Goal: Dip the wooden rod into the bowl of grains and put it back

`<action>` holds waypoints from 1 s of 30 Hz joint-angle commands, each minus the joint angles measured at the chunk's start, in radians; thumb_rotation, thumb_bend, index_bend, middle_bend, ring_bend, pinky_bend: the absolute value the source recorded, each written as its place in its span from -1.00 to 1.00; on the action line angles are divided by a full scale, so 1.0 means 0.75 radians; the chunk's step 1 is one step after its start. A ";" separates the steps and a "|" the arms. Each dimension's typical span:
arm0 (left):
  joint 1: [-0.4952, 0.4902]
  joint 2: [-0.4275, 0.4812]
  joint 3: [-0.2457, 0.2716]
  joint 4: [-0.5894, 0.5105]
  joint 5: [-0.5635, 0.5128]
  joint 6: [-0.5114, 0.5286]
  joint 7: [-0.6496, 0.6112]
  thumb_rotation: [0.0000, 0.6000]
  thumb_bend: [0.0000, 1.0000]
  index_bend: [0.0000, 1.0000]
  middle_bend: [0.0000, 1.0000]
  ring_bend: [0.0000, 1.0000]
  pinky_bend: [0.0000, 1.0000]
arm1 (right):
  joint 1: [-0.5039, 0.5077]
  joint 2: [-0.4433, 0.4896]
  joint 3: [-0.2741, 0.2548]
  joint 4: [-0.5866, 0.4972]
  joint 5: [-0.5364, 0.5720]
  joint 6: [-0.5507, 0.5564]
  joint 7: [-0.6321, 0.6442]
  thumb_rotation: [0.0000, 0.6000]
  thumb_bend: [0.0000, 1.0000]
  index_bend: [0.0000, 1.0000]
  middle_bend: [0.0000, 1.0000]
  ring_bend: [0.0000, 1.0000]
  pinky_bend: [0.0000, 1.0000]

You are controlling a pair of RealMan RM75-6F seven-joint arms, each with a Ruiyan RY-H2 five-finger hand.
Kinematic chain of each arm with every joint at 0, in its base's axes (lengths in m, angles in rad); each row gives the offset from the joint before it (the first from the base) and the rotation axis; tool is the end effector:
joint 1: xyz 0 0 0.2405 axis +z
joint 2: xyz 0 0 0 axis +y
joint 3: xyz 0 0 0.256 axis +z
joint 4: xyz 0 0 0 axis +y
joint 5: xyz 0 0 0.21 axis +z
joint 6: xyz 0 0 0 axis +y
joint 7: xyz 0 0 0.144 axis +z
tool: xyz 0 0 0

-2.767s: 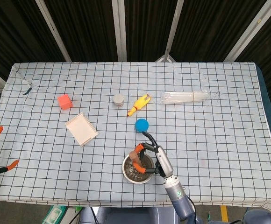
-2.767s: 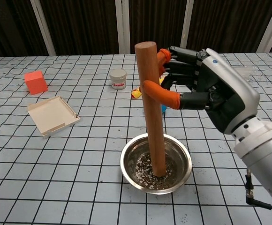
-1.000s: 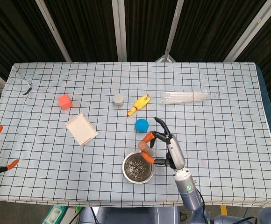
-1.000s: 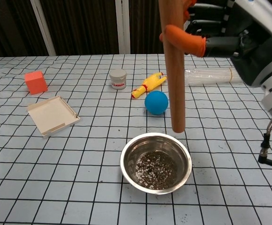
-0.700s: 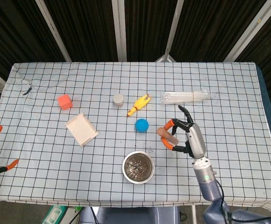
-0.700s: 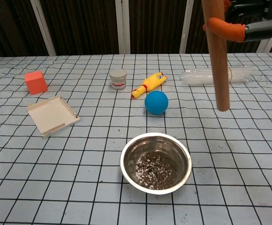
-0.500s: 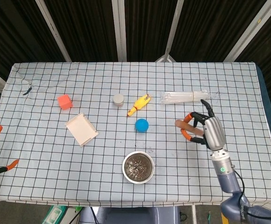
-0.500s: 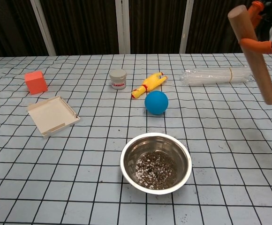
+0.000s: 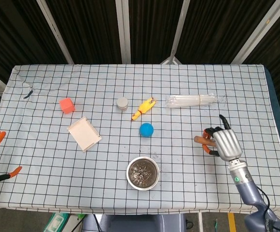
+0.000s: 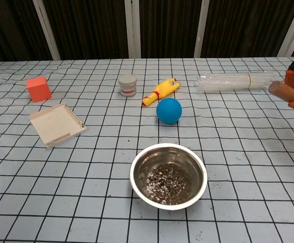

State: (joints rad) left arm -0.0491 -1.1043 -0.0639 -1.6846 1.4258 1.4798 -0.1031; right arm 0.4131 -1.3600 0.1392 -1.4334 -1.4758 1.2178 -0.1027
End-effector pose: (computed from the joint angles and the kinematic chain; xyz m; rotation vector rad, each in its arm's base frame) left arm -0.3128 0.1715 0.1619 -1.2385 -1.0676 -0.9729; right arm -0.2497 -0.2936 0.0749 1.6628 -0.7990 0.9870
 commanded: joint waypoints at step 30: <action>0.008 -0.016 -0.012 0.067 -0.001 0.036 0.034 1.00 -0.88 -1.00 -1.00 -1.00 -1.00 | -0.288 0.320 -0.139 -0.291 -0.127 0.430 -0.008 1.00 -0.51 -1.00 -0.95 -1.00 -1.00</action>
State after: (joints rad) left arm -0.0440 -1.1138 -0.0723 -1.6361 1.4238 1.5040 -0.0801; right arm 0.2512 -1.1549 0.0595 -1.6588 -1.5309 1.4789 -0.1616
